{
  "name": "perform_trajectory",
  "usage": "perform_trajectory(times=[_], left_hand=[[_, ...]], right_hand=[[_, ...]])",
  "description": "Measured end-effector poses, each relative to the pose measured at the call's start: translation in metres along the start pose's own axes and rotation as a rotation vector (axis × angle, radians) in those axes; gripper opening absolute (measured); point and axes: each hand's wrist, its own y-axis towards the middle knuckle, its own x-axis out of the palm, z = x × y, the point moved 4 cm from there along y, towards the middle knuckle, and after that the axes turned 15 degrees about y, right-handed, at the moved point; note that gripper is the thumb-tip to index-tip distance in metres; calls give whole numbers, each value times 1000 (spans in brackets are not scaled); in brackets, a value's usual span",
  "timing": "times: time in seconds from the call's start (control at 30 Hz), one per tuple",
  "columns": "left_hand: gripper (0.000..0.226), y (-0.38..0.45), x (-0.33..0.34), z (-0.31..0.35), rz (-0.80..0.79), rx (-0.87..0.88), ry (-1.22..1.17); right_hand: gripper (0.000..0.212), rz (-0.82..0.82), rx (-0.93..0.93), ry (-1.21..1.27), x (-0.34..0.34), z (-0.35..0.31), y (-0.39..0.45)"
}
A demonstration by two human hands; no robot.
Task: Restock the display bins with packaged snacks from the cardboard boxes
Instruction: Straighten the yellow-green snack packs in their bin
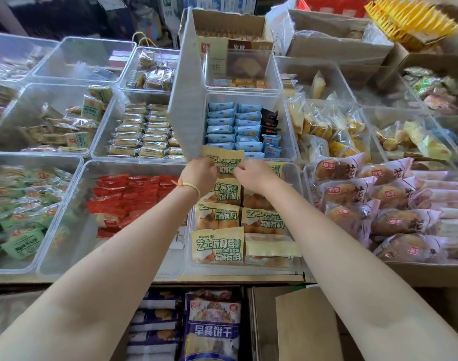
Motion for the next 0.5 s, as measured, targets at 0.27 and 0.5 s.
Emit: perform_trajectory(times=[0.27, 0.5], left_hand=[[31, 0, 19, -11, -94, -8, -154], [32, 4, 21, -14, -185, -72, -131]], right_hand=[[55, -156, 184, -46, 26, 1, 14], [44, -176, 220, -17, 22, 5, 15]])
